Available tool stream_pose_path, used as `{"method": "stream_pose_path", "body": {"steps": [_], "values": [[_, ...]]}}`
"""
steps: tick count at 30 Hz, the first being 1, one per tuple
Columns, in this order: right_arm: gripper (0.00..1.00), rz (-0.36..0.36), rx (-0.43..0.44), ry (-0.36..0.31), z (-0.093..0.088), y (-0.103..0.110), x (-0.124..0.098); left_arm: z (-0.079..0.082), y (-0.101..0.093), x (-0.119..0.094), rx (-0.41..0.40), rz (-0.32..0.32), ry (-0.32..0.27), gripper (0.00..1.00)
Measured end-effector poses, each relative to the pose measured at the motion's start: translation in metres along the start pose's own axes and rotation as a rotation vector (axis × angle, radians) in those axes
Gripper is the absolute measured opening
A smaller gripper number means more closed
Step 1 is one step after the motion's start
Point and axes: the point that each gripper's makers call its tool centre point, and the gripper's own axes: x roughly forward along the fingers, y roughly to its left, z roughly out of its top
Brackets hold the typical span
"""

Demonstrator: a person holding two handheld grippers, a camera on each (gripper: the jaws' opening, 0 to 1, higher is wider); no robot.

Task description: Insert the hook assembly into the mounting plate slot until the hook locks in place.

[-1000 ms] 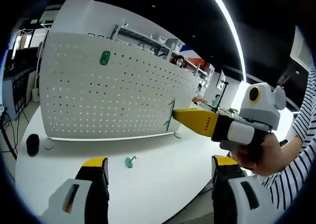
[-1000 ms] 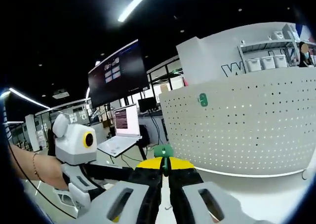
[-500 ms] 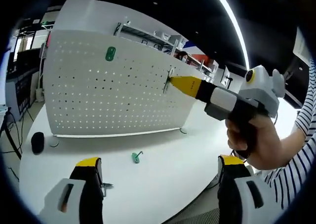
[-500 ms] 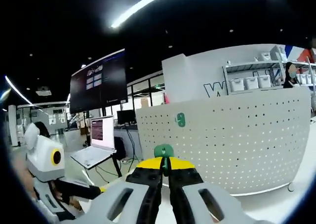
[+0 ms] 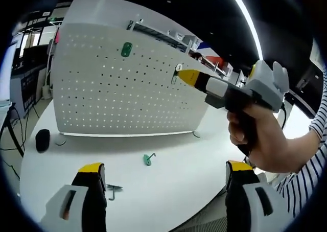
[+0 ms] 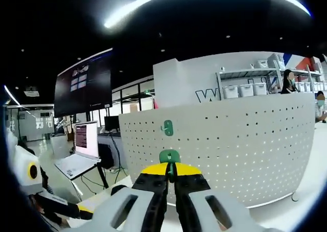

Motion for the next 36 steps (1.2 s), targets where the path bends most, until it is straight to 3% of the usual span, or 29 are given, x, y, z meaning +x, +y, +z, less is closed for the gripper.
{"method": "stream_pose_path", "body": {"steps": [3,13,27,36], "values": [[0.00,-0.027,0.006,-0.001,-0.002,-0.008,0.008,0.002,0.005,-0.002,-0.044,-0.003,-0.015,1.00],[0.00,-0.105,0.034,-0.016,0.002,-0.028,0.040,0.000,0.019,-0.003,-0.031,0.017,0.008,1.00],[0.00,-0.155,0.014,-0.055,0.016,-0.032,0.077,-0.007,0.028,-0.003,-0.052,0.014,0.031,0.98],[0.00,-0.184,0.030,-0.100,0.037,-0.031,0.102,-0.012,0.030,-0.001,-0.045,0.004,0.057,0.98]]}}
